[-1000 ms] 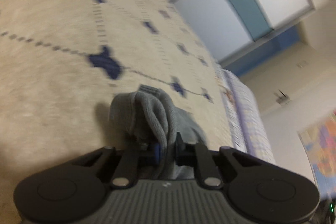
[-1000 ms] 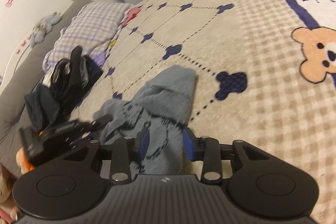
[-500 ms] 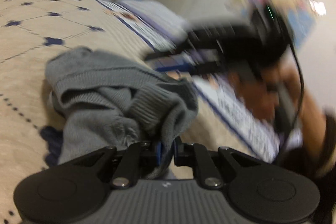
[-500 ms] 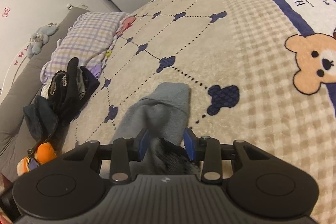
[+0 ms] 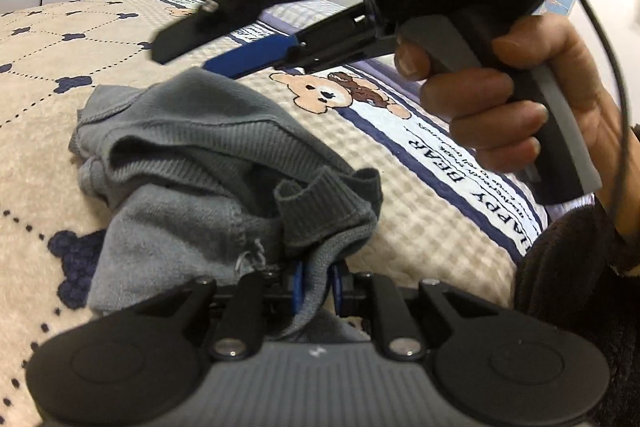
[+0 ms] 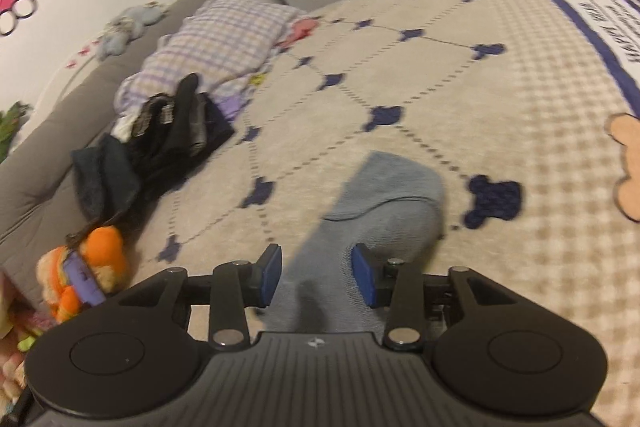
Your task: Fold clothes
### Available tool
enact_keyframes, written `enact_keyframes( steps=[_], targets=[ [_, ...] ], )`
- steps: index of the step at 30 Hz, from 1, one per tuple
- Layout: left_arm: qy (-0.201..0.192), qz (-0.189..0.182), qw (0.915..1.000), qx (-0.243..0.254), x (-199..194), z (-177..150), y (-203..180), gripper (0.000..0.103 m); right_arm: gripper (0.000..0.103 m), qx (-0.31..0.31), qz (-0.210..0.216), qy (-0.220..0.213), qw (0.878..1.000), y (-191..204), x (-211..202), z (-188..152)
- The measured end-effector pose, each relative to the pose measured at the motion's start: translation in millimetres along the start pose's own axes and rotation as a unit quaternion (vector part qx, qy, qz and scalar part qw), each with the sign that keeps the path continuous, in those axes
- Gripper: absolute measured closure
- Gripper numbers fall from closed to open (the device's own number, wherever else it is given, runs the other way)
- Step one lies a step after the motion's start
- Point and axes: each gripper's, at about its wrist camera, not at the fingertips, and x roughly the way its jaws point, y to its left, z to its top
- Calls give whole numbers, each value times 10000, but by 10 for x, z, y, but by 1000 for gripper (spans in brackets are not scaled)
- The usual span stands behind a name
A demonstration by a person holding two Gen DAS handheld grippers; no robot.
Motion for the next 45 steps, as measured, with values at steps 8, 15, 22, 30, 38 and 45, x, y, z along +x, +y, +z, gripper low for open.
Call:
enact_keyframes(
  steps=[8,15,22,30,38,45],
  targets=[
    [-13,-94,9999,-122,32,-21,42,80,55,-1281,-333,-215,9910,373,-36,-81],
    [-21,-172,9997,-172,-4,-36,63,72,55,-1494,163,-99,9886,419,-22,-77],
    [-13,-170,9998,-143,-108,-67,85,65,82,-2071,-503,384,9763,499,338,-307],
    [-189,40,9998,64,-389,27,196,55,97,-1123,-743,-411,9900,152,-99,-109],
    [-595,329,9975,202,-640,181,288,45,98,59,-980,-1055,9896,-268,-531,-20],
    [-457,570,9961,498,-575,206,268,45,98,491,-1687,-1158,9776,-532,-815,-92]
  ],
)
